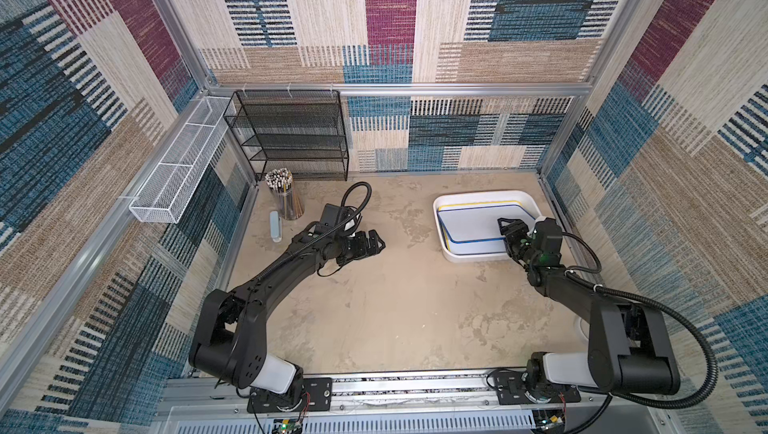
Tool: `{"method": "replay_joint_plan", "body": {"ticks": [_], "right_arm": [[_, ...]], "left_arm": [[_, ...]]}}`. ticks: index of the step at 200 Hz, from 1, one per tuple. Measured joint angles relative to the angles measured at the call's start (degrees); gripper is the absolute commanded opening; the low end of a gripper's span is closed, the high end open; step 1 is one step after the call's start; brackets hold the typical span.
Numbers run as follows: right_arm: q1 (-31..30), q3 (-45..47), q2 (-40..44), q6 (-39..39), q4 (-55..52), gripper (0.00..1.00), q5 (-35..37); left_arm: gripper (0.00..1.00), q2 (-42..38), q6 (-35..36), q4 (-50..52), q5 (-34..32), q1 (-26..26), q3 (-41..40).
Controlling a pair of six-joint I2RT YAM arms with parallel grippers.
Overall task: Put the whiteboard into the storage box
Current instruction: Place the whiteboard in the storage box.
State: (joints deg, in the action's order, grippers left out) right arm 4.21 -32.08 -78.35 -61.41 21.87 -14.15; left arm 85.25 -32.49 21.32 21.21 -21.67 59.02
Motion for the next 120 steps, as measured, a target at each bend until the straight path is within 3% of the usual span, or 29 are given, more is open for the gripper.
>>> {"method": "replay_joint_plan", "body": {"ticks": [29, 58, 120], "right_arm": [[0.5, -3.0, -4.3, 0.2, -2.4, 0.81, -3.0], [0.8, -5.5, -6.1, 0.2, -3.9, 1.0, -5.5], [1.1, -12.2, -7.8, 2.0, -16.4, 1.0, -6.3]], "left_arm": [[0.98, -0.4, 1.1, 0.0, -1.3, -1.7, 0.2], [0.98, -0.4, 1.6, 0.2, -1.8, -2.1, 0.2], [0.98, 1.0, 1.6, 0.7, -2.8, -2.1, 0.6]]}}
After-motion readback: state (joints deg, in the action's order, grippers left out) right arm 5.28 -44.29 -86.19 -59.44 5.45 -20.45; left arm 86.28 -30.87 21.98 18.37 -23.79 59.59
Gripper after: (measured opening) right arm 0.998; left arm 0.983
